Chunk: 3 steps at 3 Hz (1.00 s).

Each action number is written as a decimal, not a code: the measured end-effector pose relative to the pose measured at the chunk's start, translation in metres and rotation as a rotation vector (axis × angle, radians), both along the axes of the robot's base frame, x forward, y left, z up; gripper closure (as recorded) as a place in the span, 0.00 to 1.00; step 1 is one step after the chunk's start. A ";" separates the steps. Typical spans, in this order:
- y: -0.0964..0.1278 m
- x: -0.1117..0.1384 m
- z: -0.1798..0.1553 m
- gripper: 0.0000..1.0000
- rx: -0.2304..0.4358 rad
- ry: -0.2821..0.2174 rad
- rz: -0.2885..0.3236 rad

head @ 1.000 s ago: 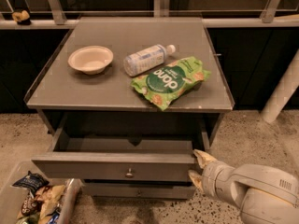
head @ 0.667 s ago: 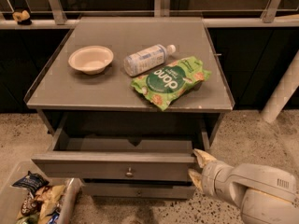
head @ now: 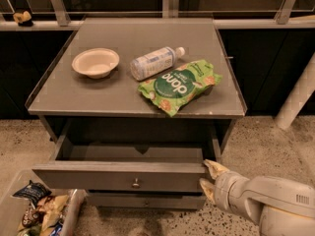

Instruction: Open top drawer

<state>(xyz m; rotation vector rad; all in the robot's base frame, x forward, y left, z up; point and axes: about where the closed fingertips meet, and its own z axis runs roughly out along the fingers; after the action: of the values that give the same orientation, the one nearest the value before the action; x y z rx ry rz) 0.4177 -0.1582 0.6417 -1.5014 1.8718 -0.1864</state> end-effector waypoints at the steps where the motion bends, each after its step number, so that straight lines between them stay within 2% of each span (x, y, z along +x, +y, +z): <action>1: 0.000 -0.007 0.002 1.00 0.011 -0.006 0.004; 3: 0.001 -0.014 0.009 1.00 0.017 -0.010 0.012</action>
Offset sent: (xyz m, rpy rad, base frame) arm -0.3173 0.0255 -0.1314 0.1470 0.2218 -0.1064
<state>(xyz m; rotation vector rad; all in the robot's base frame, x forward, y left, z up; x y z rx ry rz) 0.4034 -0.1576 0.6511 -1.4970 1.8522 -0.1720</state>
